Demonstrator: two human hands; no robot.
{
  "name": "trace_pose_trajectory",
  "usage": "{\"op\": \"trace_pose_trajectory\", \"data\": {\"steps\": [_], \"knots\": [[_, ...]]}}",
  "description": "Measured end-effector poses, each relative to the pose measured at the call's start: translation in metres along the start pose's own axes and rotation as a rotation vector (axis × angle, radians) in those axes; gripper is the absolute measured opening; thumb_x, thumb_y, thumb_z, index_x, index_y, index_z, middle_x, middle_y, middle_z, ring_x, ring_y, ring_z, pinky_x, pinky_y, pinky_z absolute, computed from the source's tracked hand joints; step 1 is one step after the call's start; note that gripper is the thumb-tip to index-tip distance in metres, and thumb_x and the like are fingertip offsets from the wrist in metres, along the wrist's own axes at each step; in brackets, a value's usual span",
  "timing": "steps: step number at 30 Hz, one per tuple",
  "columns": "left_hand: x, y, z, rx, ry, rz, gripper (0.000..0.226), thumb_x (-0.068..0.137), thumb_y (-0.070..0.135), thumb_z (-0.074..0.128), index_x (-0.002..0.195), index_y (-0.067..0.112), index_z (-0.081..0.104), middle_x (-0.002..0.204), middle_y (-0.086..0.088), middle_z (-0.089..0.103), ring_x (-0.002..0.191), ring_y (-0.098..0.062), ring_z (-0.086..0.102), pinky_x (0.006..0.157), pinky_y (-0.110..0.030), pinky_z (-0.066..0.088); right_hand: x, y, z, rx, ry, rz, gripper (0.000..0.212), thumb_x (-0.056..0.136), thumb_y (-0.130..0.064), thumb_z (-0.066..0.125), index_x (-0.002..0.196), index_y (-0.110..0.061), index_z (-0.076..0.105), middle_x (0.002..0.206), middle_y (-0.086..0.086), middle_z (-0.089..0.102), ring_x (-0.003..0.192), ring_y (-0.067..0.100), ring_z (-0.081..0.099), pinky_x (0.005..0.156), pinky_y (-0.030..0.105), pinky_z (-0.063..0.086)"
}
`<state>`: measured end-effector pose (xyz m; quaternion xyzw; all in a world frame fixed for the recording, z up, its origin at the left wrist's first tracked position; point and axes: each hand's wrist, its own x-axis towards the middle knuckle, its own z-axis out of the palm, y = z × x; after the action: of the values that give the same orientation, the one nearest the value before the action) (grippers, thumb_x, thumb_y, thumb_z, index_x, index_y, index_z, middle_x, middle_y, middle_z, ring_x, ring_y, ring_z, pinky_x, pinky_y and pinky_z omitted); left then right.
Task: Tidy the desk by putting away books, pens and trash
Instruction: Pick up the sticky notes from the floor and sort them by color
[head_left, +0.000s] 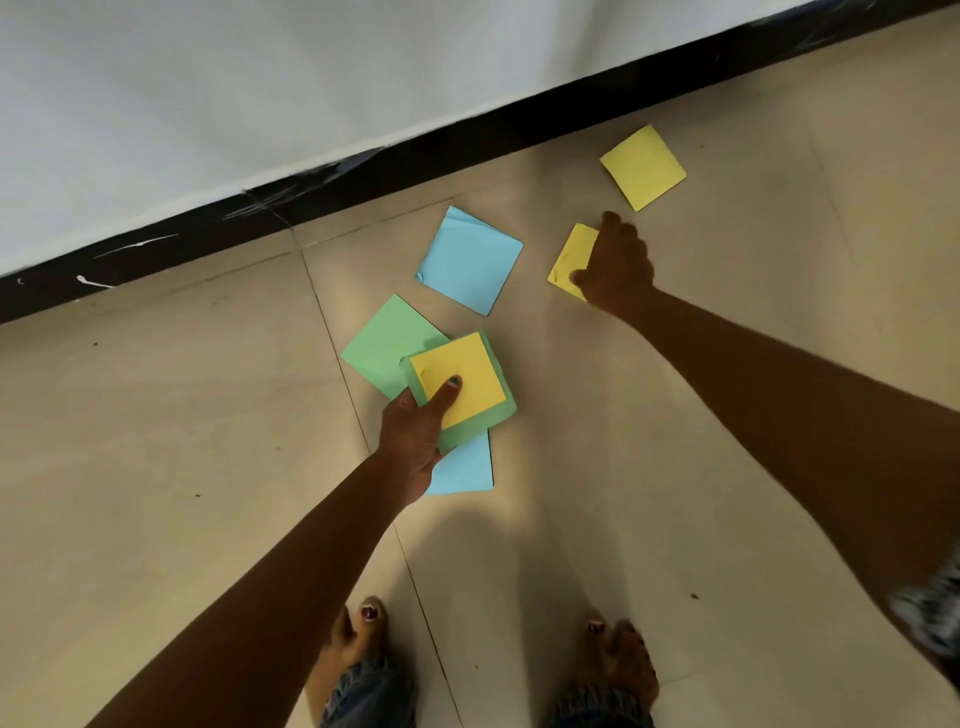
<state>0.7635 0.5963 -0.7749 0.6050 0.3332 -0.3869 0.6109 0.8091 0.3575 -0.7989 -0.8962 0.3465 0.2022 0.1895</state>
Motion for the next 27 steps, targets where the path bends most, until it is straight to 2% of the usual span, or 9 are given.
{"op": "trace_pose_trajectory", "data": {"steps": [2, 6, 8, 11, 13, 16, 19, 22, 27], "knots": [[0.003, 0.001, -0.005, -0.018, -0.007, -0.004, 0.031, 0.088, 0.017, 0.064, 0.118, 0.015, 0.058, 0.115, -0.008, 0.063, 0.102, -0.027, 0.061, 0.088, -0.041, 0.052, -0.001, 0.000, 0.007, -0.039, 0.018, 0.027, 0.071, 0.085, -0.019, 0.065, 0.141, -0.006, 0.024, 0.145, 0.019, 0.027, 0.132, 0.035, 0.029, 0.103, 0.047, 0.038], [0.002, 0.006, -0.009, -0.020, -0.018, -0.002, 0.040, 0.088, 0.019, 0.064, 0.126, 0.014, 0.054, 0.120, -0.009, 0.063, 0.104, -0.026, 0.060, 0.082, -0.037, 0.053, -0.013, 0.003, -0.001, 0.084, 0.070, 0.323, 0.068, 0.078, -0.032, 0.074, 0.130, -0.007, 0.038, 0.137, 0.016, 0.036, 0.128, 0.034, 0.033, 0.100, 0.050, 0.033], [0.001, 0.009, -0.009, -0.030, -0.013, -0.007, 0.043, 0.088, 0.019, 0.064, 0.129, 0.014, 0.053, 0.123, -0.010, 0.062, 0.105, -0.027, 0.060, 0.083, -0.037, 0.052, -0.025, 0.001, -0.006, 0.201, 0.110, 0.370, 0.052, 0.083, -0.034, 0.067, 0.124, -0.010, 0.047, 0.132, 0.015, 0.042, 0.123, 0.033, 0.039, 0.099, 0.048, 0.032], [0.001, 0.014, -0.009, -0.051, -0.012, -0.014, 0.044, 0.088, 0.020, 0.063, 0.130, 0.015, 0.053, 0.126, -0.010, 0.061, 0.110, -0.029, 0.059, 0.087, -0.041, 0.052, -0.048, -0.015, -0.012, 0.374, 0.147, 0.306, 0.032, 0.087, -0.033, 0.062, 0.111, -0.013, 0.062, 0.120, 0.013, 0.051, 0.111, 0.030, 0.049, 0.093, 0.040, 0.036], [-0.002, 0.017, -0.008, -0.076, -0.012, -0.016, 0.042, 0.088, 0.019, 0.063, 0.129, 0.015, 0.053, 0.127, -0.011, 0.061, 0.110, -0.029, 0.059, 0.087, -0.041, 0.051, -0.067, -0.029, -0.019, 0.646, 0.139, 0.207, 0.019, 0.087, -0.026, 0.064, 0.097, -0.010, 0.063, 0.099, 0.010, 0.061, 0.090, 0.021, 0.057, 0.078, 0.028, 0.041], [-0.005, 0.022, -0.009, -0.107, -0.020, -0.007, 0.041, 0.090, 0.020, 0.060, 0.130, 0.014, 0.052, 0.123, -0.011, 0.062, 0.105, -0.027, 0.061, 0.080, -0.037, 0.053, -0.094, -0.049, -0.032, 1.027, -0.028, 0.101, 0.014, 0.082, -0.014, 0.070, 0.076, -0.013, 0.058, 0.074, 0.004, 0.061, 0.062, 0.006, 0.057, 0.056, 0.016, 0.044], [-0.008, 0.031, -0.012, -0.191, -0.068, -0.033, 0.039, 0.092, 0.039, 0.053, 0.125, 0.019, 0.055, 0.111, -0.007, 0.067, 0.089, -0.020, 0.068, 0.063, -0.033, 0.060, -0.113, -0.067, -0.020, 0.997, -0.208, 0.049, 0.012, 0.080, -0.013, 0.072, 0.076, -0.012, 0.060, 0.083, 0.012, 0.066, 0.075, 0.020, 0.061, 0.070, 0.031, 0.050], [-0.008, 0.036, -0.017, -0.222, -0.124, -0.050, 0.043, 0.089, 0.053, 0.048, 0.118, 0.024, 0.059, 0.107, -0.006, 0.071, 0.086, -0.020, 0.070, 0.058, -0.031, 0.059, -0.123, -0.079, 0.004, 0.919, -0.217, 0.129, 0.018, 0.079, -0.015, 0.073, 0.088, -0.003, 0.064, 0.093, 0.017, 0.069, 0.087, 0.029, 0.064, 0.081, 0.040, 0.052], [-0.004, 0.029, -0.033, -0.162, -0.067, 0.006, 0.019, 0.089, 0.022, 0.062, 0.108, 0.021, 0.061, 0.104, -0.006, 0.069, 0.087, -0.021, 0.067, 0.066, -0.032, 0.059, -0.116, -0.092, 0.032, 0.724, -0.202, 0.098, 0.022, 0.077, -0.021, 0.074, 0.092, -0.009, 0.065, 0.102, 0.011, 0.065, 0.101, 0.030, 0.062, 0.089, 0.045, 0.050]]}}
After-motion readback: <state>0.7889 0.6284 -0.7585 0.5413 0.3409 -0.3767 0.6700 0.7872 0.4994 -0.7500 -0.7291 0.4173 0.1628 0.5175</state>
